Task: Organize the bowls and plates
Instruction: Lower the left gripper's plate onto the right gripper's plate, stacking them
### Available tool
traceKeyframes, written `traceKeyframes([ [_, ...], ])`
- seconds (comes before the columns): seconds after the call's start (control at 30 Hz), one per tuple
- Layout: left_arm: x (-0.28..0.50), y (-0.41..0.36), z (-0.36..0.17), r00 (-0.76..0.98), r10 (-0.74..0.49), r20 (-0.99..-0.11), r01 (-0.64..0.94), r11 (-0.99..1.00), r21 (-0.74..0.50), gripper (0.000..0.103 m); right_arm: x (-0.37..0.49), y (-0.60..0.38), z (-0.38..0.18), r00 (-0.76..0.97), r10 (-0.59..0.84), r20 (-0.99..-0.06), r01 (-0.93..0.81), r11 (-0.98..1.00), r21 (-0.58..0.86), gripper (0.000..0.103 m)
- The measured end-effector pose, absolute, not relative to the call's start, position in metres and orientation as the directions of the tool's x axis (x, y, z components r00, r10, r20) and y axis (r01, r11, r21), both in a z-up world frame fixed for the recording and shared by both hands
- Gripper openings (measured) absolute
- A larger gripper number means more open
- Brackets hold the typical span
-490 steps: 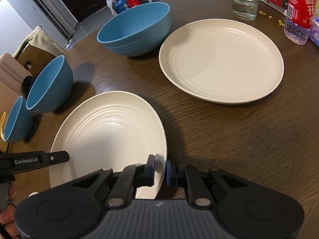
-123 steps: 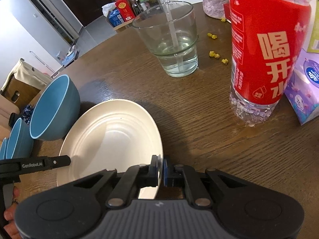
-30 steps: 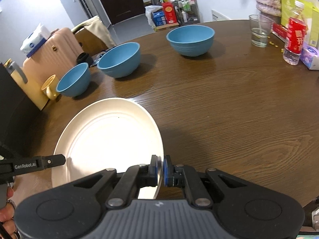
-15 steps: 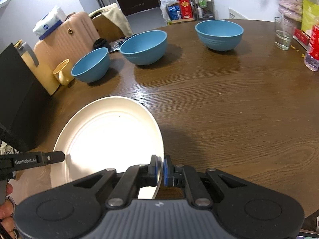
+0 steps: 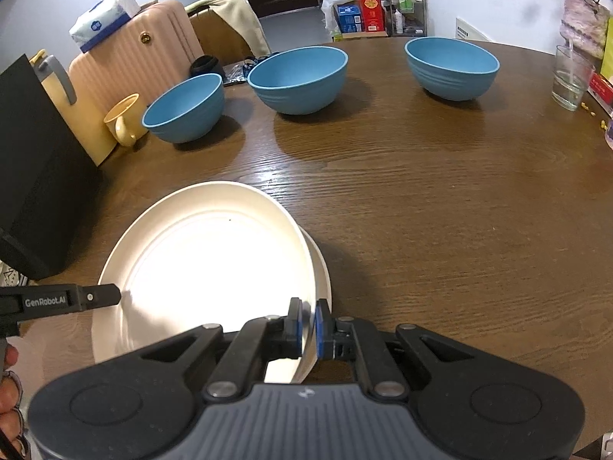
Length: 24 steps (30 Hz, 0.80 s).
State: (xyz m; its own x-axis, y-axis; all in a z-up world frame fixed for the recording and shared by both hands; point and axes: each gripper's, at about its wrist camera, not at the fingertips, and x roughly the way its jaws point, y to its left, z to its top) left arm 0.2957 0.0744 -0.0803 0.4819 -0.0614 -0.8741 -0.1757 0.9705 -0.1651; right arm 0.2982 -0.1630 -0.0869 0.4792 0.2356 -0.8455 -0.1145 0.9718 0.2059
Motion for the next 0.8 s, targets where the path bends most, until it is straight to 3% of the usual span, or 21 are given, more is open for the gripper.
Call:
traceKeyframes([
  [0.8,0.308,0.072,-0.096,0.466,-0.044,-0.884,-0.144,0.982,-0.125,0.011,0.306,-0.141,-0.099,0.491,0.157,-0.857,-0.16,0.983,0.089,0.009],
])
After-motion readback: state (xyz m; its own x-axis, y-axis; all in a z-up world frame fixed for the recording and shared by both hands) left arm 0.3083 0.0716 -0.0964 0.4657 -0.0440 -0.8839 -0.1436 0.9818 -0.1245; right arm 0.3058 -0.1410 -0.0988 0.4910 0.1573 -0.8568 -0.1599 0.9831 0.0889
